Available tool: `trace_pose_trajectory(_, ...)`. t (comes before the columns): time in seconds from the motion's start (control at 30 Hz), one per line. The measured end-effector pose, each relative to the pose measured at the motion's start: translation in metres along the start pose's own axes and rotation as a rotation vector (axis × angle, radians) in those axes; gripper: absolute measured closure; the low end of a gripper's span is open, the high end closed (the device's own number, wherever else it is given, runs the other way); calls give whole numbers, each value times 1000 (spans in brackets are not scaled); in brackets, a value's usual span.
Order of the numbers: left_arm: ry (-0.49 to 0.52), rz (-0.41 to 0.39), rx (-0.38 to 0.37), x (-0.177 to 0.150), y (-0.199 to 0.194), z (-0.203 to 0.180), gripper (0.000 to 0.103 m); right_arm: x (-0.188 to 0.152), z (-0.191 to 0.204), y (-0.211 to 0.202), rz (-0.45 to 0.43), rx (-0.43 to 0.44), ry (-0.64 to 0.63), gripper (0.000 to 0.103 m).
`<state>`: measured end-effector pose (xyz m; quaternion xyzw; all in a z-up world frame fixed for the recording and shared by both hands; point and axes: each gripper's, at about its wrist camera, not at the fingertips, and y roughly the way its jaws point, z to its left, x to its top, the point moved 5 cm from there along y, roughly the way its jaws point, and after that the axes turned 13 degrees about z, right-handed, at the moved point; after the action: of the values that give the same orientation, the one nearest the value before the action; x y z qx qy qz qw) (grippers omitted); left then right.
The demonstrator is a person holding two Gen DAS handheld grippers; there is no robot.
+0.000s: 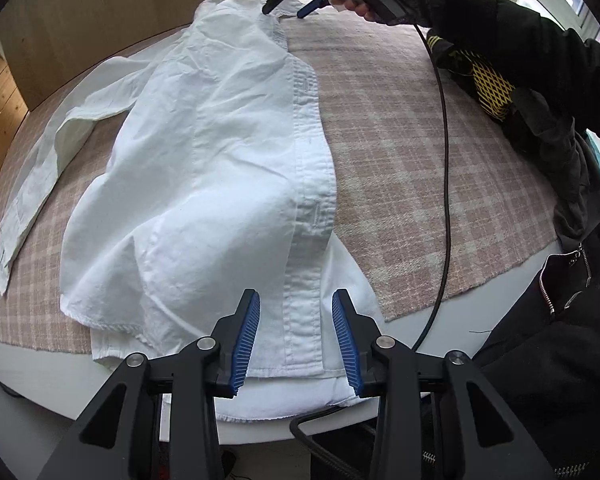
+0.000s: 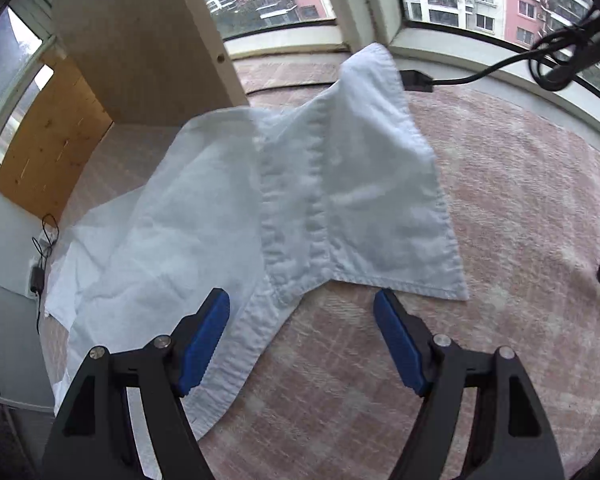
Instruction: Fold clothes
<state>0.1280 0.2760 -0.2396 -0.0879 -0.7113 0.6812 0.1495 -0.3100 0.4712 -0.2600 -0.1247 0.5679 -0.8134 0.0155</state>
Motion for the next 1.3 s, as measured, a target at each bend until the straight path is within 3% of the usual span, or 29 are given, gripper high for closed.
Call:
trace_pose_trajectory(0.07, -21, 4, -6, -5, 0, 1, 67, -2, 11, 3, 0, -33, -48, 29)
trace_pose_trajectory(0.13, -25, 4, -15, -9, 1, -1, 66, -4, 16, 3, 13, -10, -60, 40)
trace_pose_trajectory(0.2, -19, 5, -14, -12, 4, -4, 65, -7, 16, 1, 34, 50, -47, 89)
trace_pose_trajectory(0.3, -12, 8, -5, -13, 9, -6, 63, -8, 12, -8, 27, 119, -14, 95)
trace_pose_trajectory(0.63, 39, 62, -3, -26, 30, -4, 62, 3, 17, -62, -71, 189, -5, 97)
trace_pose_trajectory(0.83, 36, 44, -68, -27, 30, -3, 61, 19, 40, -71, -86, 151, -45, 97)
trace_pose_trajectory(1.0, 79, 33, -43, -21, 39, -6, 60, 26, 48, -68, -77, 115, -71, 97)
trace_pose_trajectory(1.23, 8, 21, -115, -25, 28, 14, 92, 40, 49, -82, -105, 102, -61, 97)
trace_pose_trajectory(1.3, -12, 14, -121, -23, 22, 18, 93, 44, 51, -85, -111, 103, -63, 97)
